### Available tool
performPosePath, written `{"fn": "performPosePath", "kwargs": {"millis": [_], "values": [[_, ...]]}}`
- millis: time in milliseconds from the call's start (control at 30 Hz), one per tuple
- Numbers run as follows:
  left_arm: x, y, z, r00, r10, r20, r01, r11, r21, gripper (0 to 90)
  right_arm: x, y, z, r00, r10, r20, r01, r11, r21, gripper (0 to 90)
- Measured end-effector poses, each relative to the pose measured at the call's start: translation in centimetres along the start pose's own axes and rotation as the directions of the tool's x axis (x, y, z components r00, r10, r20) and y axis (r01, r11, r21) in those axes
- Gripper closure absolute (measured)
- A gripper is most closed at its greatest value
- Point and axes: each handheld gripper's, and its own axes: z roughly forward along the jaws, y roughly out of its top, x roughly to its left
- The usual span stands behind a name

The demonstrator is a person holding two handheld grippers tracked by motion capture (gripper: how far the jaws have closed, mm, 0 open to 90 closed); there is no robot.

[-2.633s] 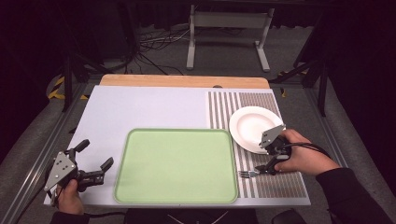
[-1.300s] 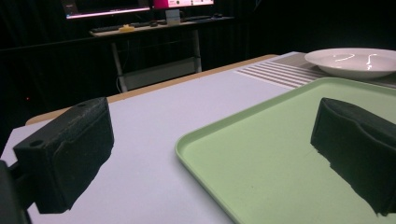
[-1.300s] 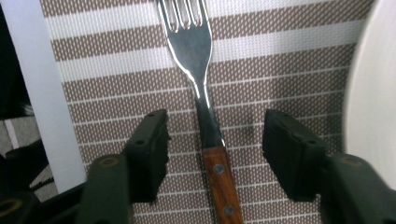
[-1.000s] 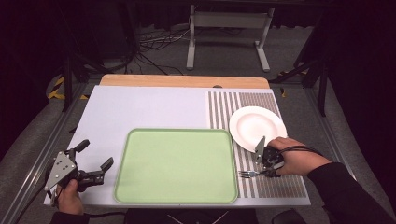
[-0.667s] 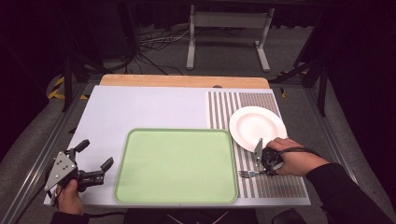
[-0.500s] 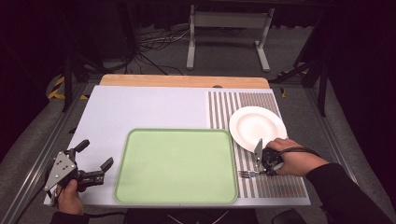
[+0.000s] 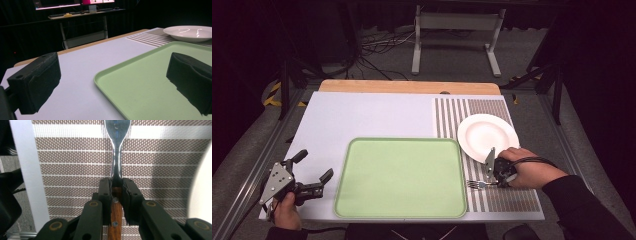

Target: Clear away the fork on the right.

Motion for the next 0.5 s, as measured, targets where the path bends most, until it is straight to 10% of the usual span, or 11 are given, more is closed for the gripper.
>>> {"fn": "performPosePath", "kwargs": {"millis": [500], "values": [[0.0,0.0,0.0,1.0,-0.007,-0.002,0.007,1.0,-0.006,0.1,0.1,0.5,-3.6,0.9979,0.026,0.06,-0.023,0.998,-0.052,78.3]]}}
